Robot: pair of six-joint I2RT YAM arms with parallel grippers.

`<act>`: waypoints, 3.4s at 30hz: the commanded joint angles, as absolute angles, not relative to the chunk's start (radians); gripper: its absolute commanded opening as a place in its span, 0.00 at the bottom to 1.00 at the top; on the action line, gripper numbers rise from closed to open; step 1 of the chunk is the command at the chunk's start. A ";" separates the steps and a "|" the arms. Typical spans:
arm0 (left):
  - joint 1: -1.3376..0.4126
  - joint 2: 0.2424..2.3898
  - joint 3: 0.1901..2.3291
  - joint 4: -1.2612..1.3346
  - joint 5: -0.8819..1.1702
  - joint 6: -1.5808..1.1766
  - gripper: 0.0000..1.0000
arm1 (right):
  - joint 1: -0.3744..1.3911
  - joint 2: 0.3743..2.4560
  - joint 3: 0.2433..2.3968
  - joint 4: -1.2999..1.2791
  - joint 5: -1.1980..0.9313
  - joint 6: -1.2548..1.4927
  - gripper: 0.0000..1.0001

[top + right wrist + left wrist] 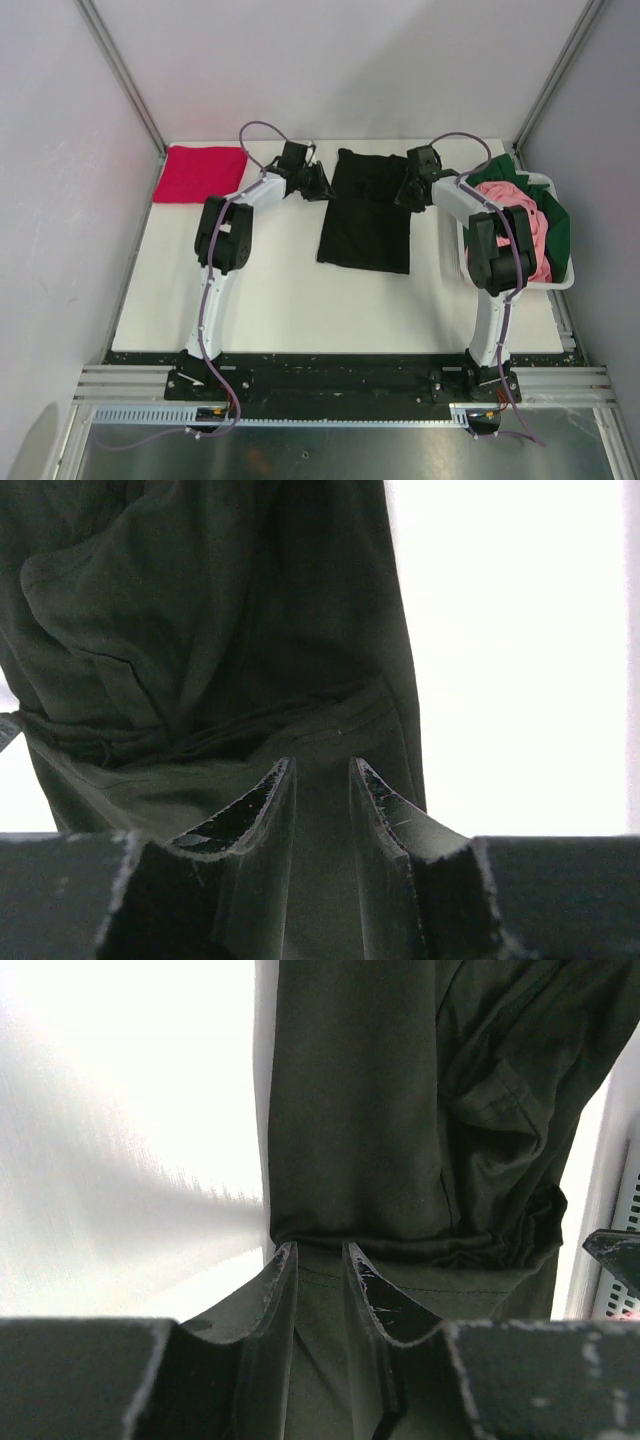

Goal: Fold and stack the t-shirts
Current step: Fold the folded rectangular tshirt in 1/3 of the way, then grab one side of the 2/3 rectangular tshirt with both arms

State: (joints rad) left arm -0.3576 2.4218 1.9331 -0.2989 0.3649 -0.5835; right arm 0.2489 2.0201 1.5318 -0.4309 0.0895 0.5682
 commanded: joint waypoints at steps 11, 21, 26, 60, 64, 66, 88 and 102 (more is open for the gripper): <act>-0.344 2.304 1.945 -0.290 0.345 -0.530 0.33 | 0.182 2.105 1.526 -0.411 0.064 0.589 0.32; -0.433 2.157 1.853 -0.273 0.444 -0.531 0.37 | 0.177 2.047 1.555 -0.431 0.061 0.599 0.32; -0.507 2.183 1.820 -0.212 0.498 -0.580 0.32 | 0.186 1.994 1.567 -0.433 0.055 0.605 0.32; -0.469 2.008 1.611 -0.158 0.514 -0.624 0.49 | 0.312 1.617 1.155 -0.507 0.061 0.589 0.38; -0.430 1.835 1.319 -0.157 0.390 -0.635 0.47 | 0.318 1.549 1.038 -0.484 0.064 0.610 0.38; -0.417 1.798 1.220 -0.157 0.378 -0.632 0.44 | 0.319 1.523 0.993 -0.469 0.064 0.622 0.39; -0.428 1.864 1.118 -0.155 0.386 -0.622 0.39 | 0.320 1.544 0.866 -0.303 0.039 0.679 0.39; -0.473 1.917 1.142 -0.156 0.338 -0.637 0.27 | 0.321 1.605 0.846 -0.270 0.037 0.672 0.38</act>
State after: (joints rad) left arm -0.4568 1.9060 1.1076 -0.1719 0.3721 -0.6476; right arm 0.3149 1.5875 0.8627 -0.3099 0.0364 0.6624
